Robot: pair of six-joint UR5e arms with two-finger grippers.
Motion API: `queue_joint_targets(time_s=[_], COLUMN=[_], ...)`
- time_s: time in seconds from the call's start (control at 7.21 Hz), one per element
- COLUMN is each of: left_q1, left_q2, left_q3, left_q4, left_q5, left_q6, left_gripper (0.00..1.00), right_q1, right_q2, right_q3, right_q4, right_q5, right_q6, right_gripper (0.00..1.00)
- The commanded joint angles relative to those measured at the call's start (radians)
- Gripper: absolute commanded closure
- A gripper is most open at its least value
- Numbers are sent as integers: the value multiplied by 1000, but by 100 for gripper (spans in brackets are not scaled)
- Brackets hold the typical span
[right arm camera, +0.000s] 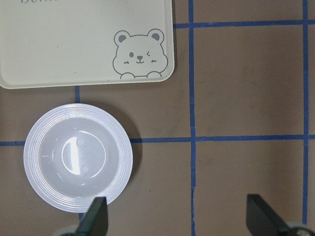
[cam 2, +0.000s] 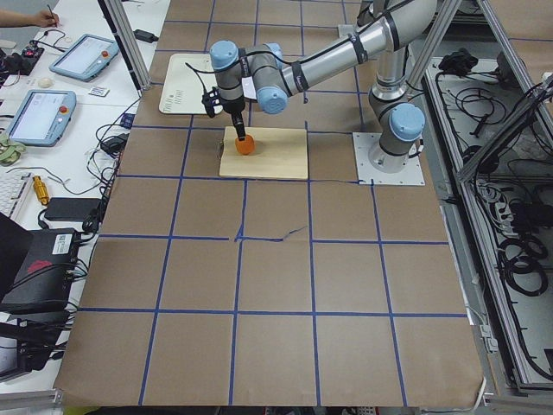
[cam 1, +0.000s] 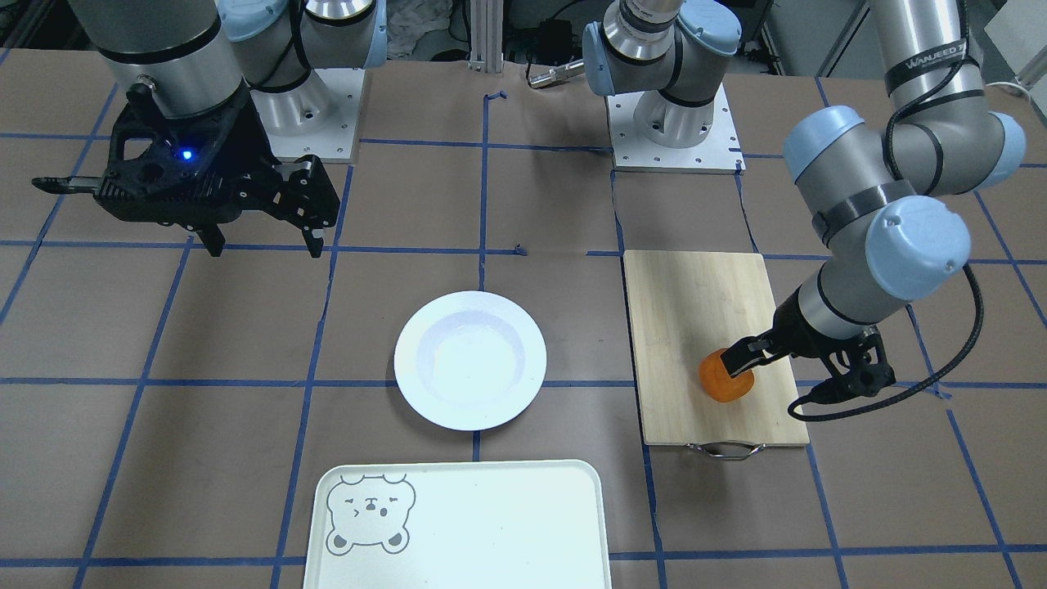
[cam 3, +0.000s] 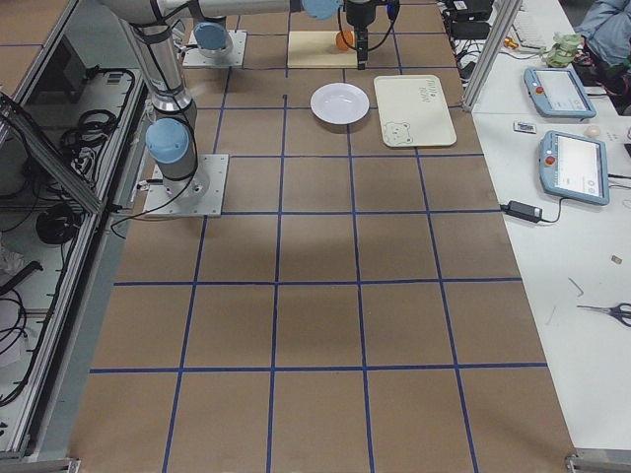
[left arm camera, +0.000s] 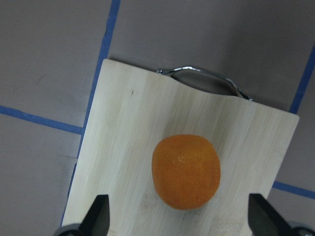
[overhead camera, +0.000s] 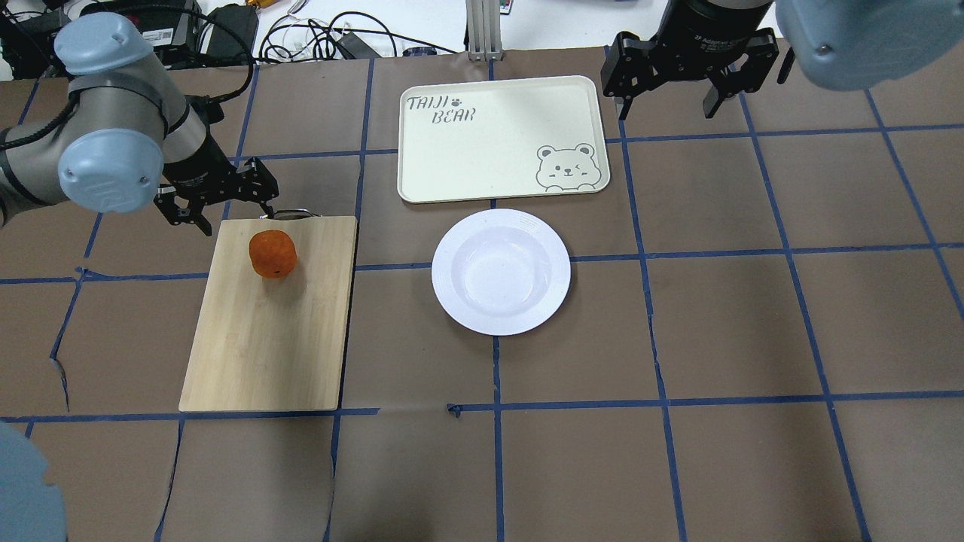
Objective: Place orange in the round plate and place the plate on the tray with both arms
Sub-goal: 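Lower the left gripper over the orange on the bamboo board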
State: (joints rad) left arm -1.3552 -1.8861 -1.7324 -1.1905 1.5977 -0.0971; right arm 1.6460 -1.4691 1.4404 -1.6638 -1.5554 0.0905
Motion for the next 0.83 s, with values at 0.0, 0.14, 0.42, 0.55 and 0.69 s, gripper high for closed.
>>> queue_joint_targets(time_s=[0.0, 0.14, 0.42, 0.55, 0.69], left_q1=[-1, -1, -1, -1, -1], left_q2=[-65, -76, -105, -123, -128], left_q3=[-6, -4, -4, -3, -1], left_q4=[3, 3, 5, 5, 5], left_q5=[-2, -36, -53, -51, -48], left_q6=[-10, -10, -9, -10, -12], left_gripper=[0, 0, 0, 0, 27], right_q1=[0, 0, 0, 0, 0], right_q2=[0, 0, 0, 1, 0], right_q3=[0, 0, 0, 0, 2], right_q4=[-1, -1, -1, 1, 1], right_q5=[-2, 0, 0, -2, -2], right_q6=[0, 0, 0, -2, -2], right_gripper=[0, 0, 0, 0, 0])
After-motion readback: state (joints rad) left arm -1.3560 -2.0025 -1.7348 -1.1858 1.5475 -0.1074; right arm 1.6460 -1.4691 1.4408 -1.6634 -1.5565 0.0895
